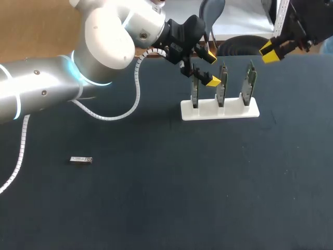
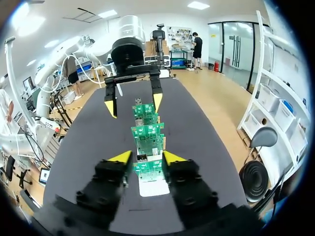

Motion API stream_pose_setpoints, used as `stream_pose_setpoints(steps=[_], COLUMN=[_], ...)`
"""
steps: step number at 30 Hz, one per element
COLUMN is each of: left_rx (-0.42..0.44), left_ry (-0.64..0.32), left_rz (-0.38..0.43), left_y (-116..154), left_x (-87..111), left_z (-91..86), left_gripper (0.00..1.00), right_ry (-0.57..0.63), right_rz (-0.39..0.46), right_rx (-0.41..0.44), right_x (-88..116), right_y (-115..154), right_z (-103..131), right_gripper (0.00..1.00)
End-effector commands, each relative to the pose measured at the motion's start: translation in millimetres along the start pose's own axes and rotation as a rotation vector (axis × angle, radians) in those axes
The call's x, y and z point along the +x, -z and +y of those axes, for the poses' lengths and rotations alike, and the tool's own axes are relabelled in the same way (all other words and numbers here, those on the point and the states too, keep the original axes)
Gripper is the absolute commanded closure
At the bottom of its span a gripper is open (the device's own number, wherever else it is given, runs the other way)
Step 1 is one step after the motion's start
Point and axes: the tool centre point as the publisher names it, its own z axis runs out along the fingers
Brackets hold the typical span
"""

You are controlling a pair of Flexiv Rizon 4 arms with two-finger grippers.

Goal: Pick up the optical module with the left hand, and insert it into the network port with the right hand.

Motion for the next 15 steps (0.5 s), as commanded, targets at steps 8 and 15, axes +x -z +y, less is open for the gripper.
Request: stream_pose_setpoints(steps=[8, 15], left_rx=[0.003, 0.003], left_ry=[0.002, -0.002], left_rz=[0.006, -0.029], left_y=[-0.4, 7.9], left_x=[-1.3, -15.5], left_z=[1.6, 2.4], left_gripper=[0.00, 0.00], right_ry=[0.002, 0.002], right_rz=[0.001, 0.001], right_rx=[0.010, 0.010], right_x=[-0.3, -0.3], right_y=[-0.5, -0.5], right_z=[4.1, 4.1], right_gripper=[0.00, 0.00])
